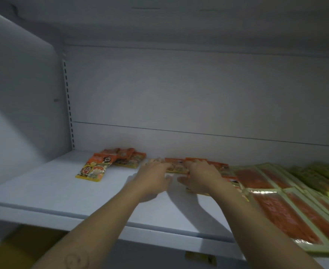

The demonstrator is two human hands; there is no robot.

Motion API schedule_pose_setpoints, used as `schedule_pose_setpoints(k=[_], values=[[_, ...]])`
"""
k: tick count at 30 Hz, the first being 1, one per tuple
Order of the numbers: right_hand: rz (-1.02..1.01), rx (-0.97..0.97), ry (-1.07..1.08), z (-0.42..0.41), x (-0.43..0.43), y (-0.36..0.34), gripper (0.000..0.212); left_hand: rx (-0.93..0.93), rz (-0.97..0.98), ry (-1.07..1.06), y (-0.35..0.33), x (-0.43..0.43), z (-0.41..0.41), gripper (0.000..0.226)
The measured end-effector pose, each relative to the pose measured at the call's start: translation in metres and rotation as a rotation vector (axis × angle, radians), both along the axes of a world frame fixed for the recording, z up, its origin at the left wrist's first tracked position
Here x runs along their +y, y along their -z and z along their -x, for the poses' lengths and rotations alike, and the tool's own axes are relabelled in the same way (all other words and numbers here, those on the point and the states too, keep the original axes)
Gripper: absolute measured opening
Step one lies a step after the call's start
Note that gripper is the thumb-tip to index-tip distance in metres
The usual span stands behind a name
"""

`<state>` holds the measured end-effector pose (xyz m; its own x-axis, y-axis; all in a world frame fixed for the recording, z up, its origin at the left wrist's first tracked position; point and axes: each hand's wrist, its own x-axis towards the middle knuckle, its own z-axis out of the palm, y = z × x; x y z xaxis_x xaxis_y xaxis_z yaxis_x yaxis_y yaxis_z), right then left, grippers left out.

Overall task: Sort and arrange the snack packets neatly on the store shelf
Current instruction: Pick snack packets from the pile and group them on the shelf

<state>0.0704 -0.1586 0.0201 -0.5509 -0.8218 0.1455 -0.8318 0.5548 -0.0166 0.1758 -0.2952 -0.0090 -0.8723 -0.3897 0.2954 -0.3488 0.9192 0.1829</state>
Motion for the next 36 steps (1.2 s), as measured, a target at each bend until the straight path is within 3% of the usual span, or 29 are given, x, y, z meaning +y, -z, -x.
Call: schedule_pose_setpoints(k=[9,13,17,25,31,36], values=[[-0.027,0.014,-0.281,-0.059,-0.092,0.013,0.064,0.218,0.07,-0.41,0.018,-0.08,-0.099,0.045],[-0.048,-0.001,-0.365,-0.085,-0.13,0.022,0.059,0.241,-0.059,-0.598,0.029,-0.112,-0.124,0.066],[-0.012,-0.076,-0.404,-0.099,-0.149,0.041,0.044,0.172,-0.128,-0.556,0.039,-0.127,-0.119,0.075],[0.108,-0.197,-0.427,-0.094,-0.148,0.059,0.04,0.054,-0.072,-0.638,0.041,-0.133,-0.118,0.068],[0.27,-0.412,-0.401,-0.086,-0.142,0.054,0.048,0.278,-0.145,-0.452,0.034,-0.111,-0.12,0.067],[0.524,-0.719,-0.336,-0.089,-0.146,0.041,0.04,0.449,-0.257,-0.325,0.029,-0.09,-0.117,0.058]])
